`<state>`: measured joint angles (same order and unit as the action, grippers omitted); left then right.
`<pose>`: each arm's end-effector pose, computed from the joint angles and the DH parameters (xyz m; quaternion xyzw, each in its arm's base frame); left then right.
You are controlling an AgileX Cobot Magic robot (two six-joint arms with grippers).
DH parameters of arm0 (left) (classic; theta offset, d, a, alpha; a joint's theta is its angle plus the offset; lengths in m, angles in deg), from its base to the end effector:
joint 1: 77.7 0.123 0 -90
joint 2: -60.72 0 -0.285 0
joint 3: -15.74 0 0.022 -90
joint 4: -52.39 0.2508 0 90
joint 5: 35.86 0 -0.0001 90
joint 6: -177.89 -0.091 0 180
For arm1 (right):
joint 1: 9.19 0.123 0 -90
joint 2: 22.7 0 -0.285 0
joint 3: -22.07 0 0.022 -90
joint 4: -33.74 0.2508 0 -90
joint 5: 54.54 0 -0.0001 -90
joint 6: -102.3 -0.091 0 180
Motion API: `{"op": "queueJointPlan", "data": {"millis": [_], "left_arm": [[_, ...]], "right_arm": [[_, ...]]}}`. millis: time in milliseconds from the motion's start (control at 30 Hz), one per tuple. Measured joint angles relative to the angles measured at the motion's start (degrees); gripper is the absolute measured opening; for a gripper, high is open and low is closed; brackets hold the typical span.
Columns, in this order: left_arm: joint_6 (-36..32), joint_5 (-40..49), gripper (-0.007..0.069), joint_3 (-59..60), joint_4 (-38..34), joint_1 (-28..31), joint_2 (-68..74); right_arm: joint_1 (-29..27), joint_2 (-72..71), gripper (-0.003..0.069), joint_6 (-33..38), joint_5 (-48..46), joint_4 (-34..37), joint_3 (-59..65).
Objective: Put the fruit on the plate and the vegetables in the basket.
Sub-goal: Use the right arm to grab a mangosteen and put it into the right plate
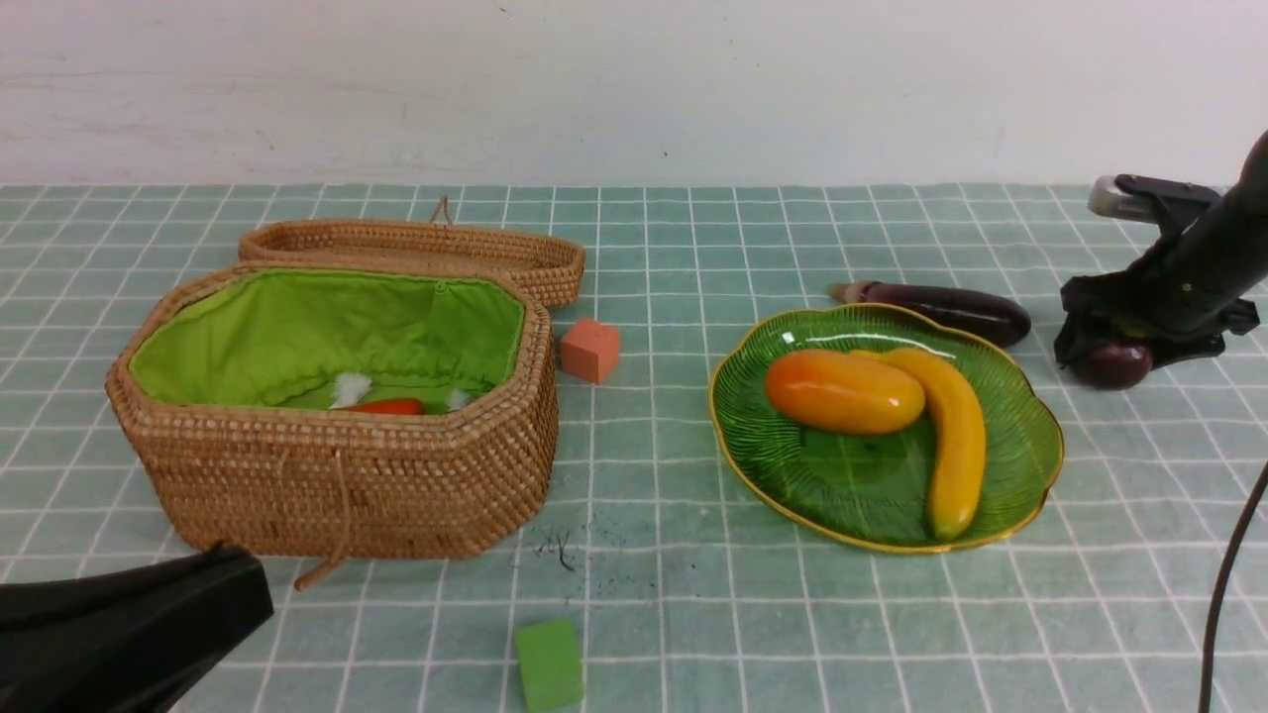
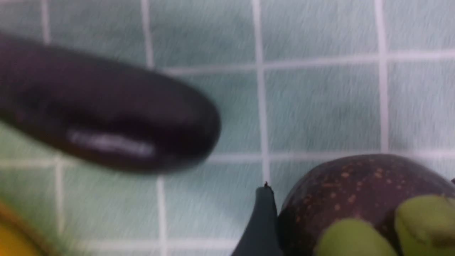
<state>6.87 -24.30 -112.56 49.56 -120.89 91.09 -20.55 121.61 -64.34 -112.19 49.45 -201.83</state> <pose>0.0652 -0.0625 0.3176 0.2008 0.7009 -0.3189 0.6056 0.5105 -0.0813 0.1840 0.0328 0.9732 0.0840 0.2114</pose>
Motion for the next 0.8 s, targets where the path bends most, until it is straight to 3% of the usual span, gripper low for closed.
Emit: {"op": "queueJointPlan", "data": {"millis": [233,333,533,800], "left_arm": [[0.00,-0.03,0.0005,0.00,0.44,0.00,0.00],[0.00,-0.06,0.0006,0.00,0.54,0.00,0.00],[0.00,-0.10,0.0014,0.00,1.31,0.00,0.00],[0.00,0.00,0.0018,0.00,2.05,0.00,0.00]], "right_arm": [[2.03,-10.14,0.0582,0.48,-11.80,7.05,-0.25],[4.34,-12.25,0.0582,0.81,-12.14,8.07,0.84],[16.31,-15.98,0.0582,1.22,-12.57,8.35,15.06],[21.84,-16.05,0.0582,-0.27,-9.55,5.18,22.36]]}}
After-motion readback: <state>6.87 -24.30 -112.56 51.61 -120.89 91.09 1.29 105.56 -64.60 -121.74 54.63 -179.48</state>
